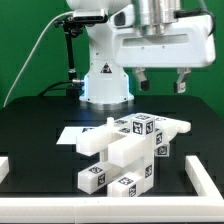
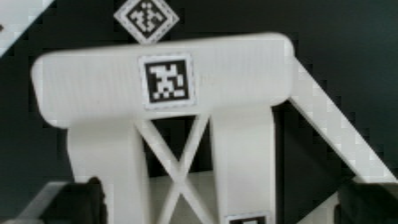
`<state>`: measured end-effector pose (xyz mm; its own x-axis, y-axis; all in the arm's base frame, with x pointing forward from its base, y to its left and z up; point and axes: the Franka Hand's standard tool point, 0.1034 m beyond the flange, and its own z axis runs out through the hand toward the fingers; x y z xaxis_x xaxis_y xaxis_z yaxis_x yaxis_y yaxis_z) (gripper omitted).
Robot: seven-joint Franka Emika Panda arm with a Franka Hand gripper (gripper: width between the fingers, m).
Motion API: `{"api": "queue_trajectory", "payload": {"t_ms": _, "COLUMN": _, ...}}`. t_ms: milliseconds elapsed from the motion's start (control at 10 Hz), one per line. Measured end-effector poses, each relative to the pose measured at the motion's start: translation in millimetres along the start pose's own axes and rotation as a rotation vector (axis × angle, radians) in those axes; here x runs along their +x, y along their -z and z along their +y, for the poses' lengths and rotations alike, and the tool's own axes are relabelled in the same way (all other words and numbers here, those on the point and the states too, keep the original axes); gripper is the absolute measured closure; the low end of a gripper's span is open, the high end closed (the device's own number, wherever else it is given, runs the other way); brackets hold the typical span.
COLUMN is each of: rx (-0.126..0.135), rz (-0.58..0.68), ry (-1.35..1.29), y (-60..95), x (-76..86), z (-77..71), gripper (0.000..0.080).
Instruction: Assemble chair
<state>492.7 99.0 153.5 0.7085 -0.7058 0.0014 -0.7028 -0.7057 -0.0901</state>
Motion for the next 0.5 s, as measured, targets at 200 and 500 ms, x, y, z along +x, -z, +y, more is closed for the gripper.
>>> {"api": "queue_trajectory", "payload": {"t_ms": 200, "rx": 0.001, "rz": -0.004, "ry": 0.018, "y": -1.8, "x": 2.7, "z": 1.4, "gripper": 0.015}}
{"api": "queue_trajectory", "payload": {"t_ms": 500, "rx": 0.005, "rz": 0.008, "ry": -0.001, "y": -8.9, "x": -7.4, "z": 7.6, "gripper": 0.015}}
